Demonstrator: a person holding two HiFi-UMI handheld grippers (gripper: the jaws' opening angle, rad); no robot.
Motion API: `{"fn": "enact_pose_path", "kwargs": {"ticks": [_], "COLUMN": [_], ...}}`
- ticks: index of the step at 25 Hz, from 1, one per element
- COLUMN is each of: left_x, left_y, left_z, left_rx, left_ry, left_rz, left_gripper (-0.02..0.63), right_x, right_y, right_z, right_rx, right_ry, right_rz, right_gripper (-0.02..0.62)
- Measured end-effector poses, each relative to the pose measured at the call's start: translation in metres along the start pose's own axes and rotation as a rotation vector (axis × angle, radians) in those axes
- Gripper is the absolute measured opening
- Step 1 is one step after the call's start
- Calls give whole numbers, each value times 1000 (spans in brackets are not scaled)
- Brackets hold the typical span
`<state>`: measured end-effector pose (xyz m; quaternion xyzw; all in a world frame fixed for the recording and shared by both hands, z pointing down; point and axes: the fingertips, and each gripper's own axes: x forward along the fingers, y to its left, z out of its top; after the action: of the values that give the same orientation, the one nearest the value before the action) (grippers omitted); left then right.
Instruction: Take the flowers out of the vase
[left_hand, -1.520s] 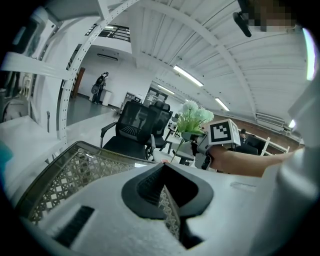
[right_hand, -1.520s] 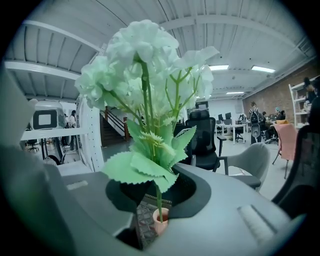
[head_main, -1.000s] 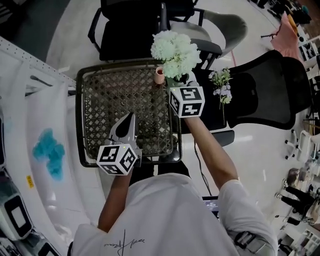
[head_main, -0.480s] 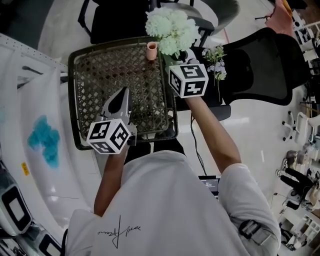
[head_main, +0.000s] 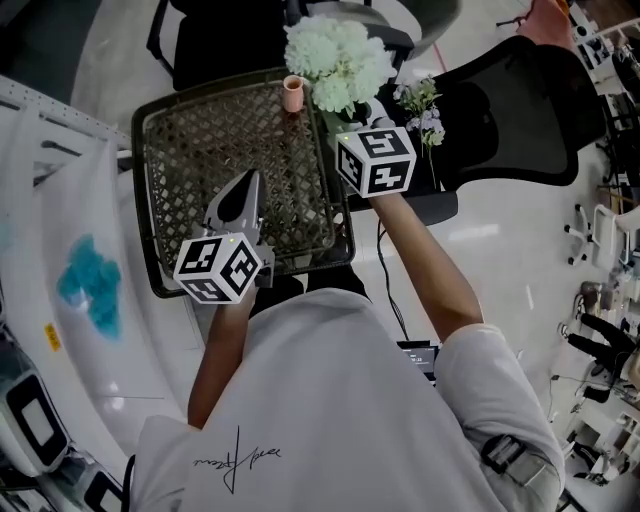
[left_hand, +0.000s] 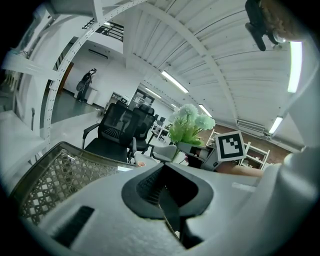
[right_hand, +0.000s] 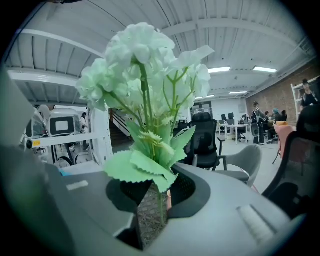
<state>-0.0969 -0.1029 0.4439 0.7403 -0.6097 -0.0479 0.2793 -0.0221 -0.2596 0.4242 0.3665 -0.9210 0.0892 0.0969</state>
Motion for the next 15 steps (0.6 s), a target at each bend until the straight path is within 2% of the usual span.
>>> {"fn": "enact_pose_path", "kwargs": {"ticks": [6, 15], "left_x": [-7, -14], "left_y": [-6, -10], "left_z": [-4, -4], "left_rx": [-26, -23], "left_ry": [0, 1], "left_rz": [-15, -38], "left_gripper": [1, 0], "right_x": [-19, -42], "right_y": [4, 15], "right_z": [-7, -20], "right_rx": [14, 44], "right_ry": [3, 23], "right_rz": [-7, -10], "right_gripper": [91, 91]}}
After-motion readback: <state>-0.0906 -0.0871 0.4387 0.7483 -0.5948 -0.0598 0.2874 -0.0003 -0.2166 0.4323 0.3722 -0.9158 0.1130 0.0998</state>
